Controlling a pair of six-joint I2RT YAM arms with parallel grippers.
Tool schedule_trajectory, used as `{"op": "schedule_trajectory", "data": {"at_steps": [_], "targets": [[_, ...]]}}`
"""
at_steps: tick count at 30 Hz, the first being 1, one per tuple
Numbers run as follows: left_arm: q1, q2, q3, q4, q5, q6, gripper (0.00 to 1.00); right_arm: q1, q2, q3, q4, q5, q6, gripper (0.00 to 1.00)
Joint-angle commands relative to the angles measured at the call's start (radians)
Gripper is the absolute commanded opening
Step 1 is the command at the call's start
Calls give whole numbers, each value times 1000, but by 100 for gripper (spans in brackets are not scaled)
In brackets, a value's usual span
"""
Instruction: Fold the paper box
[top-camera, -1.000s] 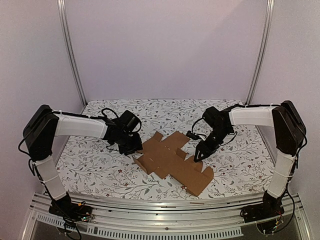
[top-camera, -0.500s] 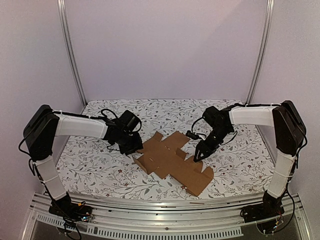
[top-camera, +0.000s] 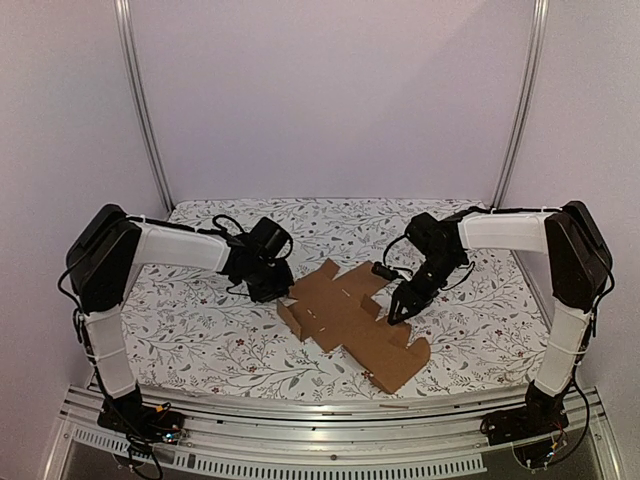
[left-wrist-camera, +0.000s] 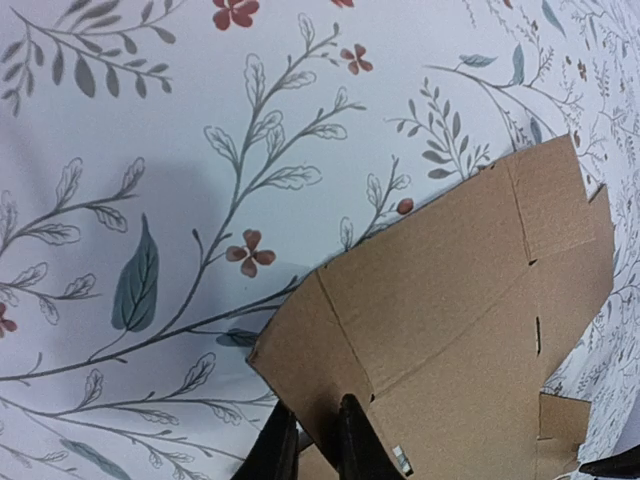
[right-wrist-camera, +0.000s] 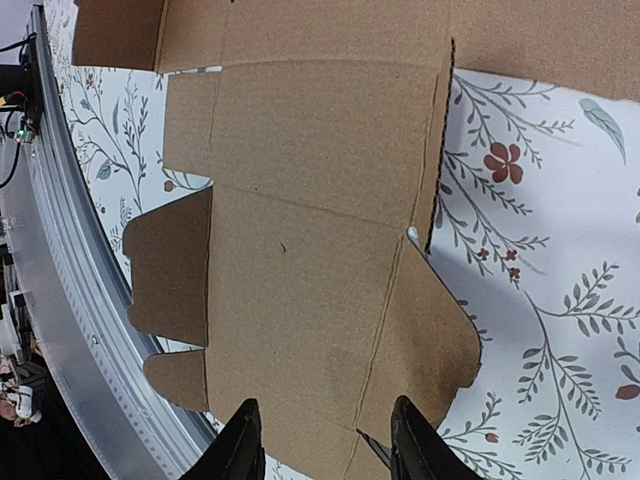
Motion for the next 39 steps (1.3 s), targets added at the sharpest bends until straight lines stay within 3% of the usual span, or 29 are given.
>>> {"op": "schedule_trajectory", "data": {"at_steps": [1,5,12,20,27,34,39], "targets": [[8,35,57,17,-23,45,6,-3,11,26,-18,-17,-12,43],[0,47,101,41,-30,112,0,-10,-9,99,-117,27,-81,45],[-34,68,208,73,31,345,0,-41,-80,382,-449,177,-485,54],[-135,10,205,186,140,604,0,-94,10,655,-674,131,-749,57],[-218,-35,163,282,83,692,1,-102,87,657,-613,75,-782,59],[-243,-116,24,503,46,723,1,-104,197,697,-682,-28,-771,59],[-248,-126,2,539,34,737,0,-103,270,740,-758,-46,-777,58]]}}
